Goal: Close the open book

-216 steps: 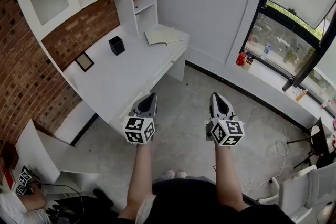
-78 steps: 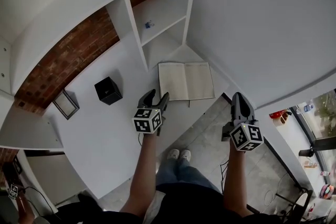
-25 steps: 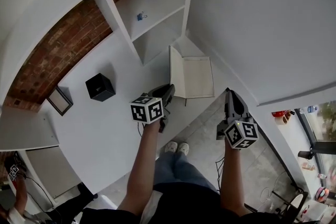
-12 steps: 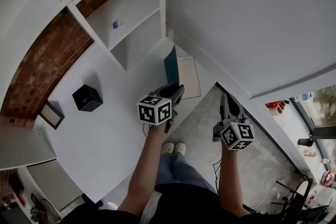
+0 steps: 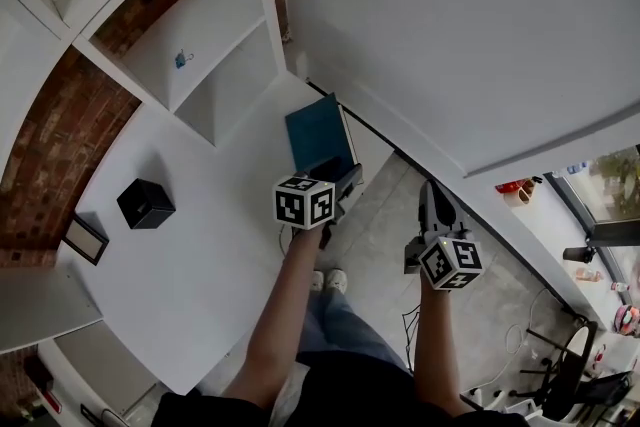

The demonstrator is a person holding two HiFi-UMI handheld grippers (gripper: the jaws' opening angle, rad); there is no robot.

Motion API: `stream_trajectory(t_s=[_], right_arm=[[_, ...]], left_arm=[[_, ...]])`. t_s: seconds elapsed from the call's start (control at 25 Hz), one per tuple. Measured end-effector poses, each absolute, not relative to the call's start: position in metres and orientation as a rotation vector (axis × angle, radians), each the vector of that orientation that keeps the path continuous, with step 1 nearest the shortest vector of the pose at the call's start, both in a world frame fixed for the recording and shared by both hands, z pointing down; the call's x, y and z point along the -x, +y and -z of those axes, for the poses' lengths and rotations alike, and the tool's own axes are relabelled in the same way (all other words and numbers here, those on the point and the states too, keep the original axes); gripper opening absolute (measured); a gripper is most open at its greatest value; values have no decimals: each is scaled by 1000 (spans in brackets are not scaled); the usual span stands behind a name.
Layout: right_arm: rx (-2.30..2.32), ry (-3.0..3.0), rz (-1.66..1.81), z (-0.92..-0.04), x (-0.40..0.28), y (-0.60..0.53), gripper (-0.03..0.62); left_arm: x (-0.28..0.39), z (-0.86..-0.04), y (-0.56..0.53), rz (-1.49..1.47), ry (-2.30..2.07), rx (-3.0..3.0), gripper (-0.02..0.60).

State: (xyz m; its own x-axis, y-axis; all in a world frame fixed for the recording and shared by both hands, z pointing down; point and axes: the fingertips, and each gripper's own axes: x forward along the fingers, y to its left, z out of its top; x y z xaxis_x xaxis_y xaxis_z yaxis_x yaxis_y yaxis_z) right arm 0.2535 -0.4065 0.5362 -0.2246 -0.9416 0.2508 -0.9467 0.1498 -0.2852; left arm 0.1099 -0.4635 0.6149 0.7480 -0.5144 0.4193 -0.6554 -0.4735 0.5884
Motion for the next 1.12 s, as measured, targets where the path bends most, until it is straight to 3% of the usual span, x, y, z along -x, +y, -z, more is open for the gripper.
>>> stream_trajectory(t_s=[0.52, 1.12], right_arm=[[-1987, -2302, -629, -548, -277, -402, -3], [-1936, -2442, -565, -515, -242, -402, -3]], left_arm=[[-127, -672, -466, -401, -861, -2078, 202], [-95, -587, -455, -269, -961, -2278, 202]])
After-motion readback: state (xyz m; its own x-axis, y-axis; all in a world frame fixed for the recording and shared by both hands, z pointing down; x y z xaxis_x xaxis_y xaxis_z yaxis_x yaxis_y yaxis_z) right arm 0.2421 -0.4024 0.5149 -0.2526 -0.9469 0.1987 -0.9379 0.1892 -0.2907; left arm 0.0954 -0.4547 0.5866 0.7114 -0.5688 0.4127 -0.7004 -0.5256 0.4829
